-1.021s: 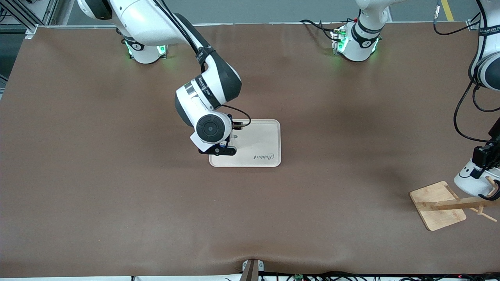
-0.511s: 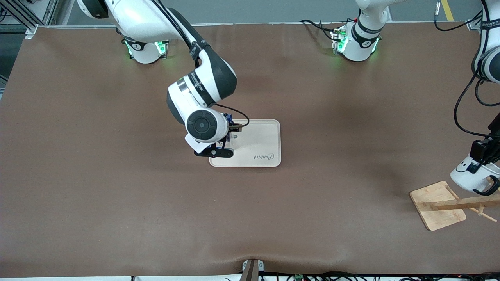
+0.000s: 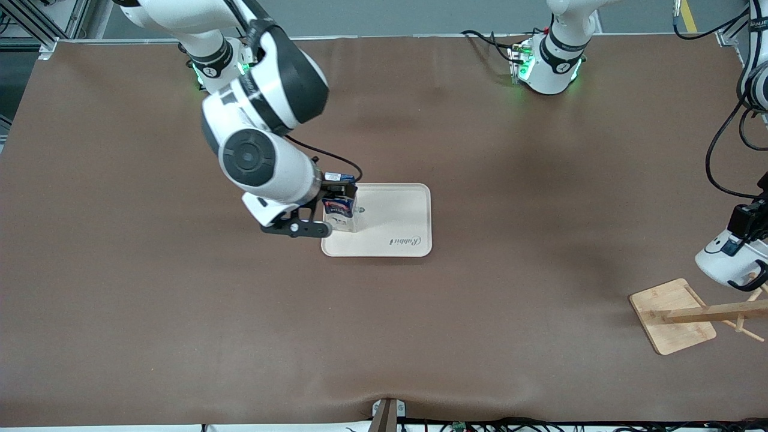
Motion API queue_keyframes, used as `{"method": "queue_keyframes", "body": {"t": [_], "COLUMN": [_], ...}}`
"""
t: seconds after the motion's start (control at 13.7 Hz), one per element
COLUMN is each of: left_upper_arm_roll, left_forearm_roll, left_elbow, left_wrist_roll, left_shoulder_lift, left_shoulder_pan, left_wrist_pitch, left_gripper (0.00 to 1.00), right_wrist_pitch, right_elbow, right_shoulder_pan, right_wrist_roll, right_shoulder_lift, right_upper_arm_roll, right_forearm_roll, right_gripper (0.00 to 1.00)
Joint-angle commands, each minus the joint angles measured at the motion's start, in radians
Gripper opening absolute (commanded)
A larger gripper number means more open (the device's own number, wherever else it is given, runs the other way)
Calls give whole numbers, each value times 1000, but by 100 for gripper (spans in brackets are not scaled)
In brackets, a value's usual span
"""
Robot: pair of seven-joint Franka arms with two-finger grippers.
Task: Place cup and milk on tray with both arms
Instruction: 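Withdraw the right gripper while the left gripper lifts the mug off the stand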
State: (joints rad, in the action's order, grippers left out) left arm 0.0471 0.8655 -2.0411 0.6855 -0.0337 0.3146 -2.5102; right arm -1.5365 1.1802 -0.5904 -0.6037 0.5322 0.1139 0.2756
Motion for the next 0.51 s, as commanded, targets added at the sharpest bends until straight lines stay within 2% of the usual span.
{"method": "queue_keyframes", "body": {"t": [0.0,0.22,0.44], "left_upper_arm_roll": [46,74,167], "left_forearm_roll": [-144,-360,-567], "left_elbow": [10,65,140], "left_wrist_roll": [-111,-391,-694], "left_shoulder_lift": [57,58,22], "left_shoulder_pan": [-5,-9,-12], "left_wrist_pitch": [14,123,168], "left_gripper": [0,0,0], "right_wrist_pitch": [16,62,102], "right_elbow": [0,-45,-47], "right_shoulder_pan": [61,168,277], "right_wrist_roll": [4,7,54], "right_shoulder_lift": [-60,-96,-144], "right_upper_arm_roll": [3,23,26], "right_forearm_roll": [-18,-18,-19], "right_gripper": [100,100,100]}}
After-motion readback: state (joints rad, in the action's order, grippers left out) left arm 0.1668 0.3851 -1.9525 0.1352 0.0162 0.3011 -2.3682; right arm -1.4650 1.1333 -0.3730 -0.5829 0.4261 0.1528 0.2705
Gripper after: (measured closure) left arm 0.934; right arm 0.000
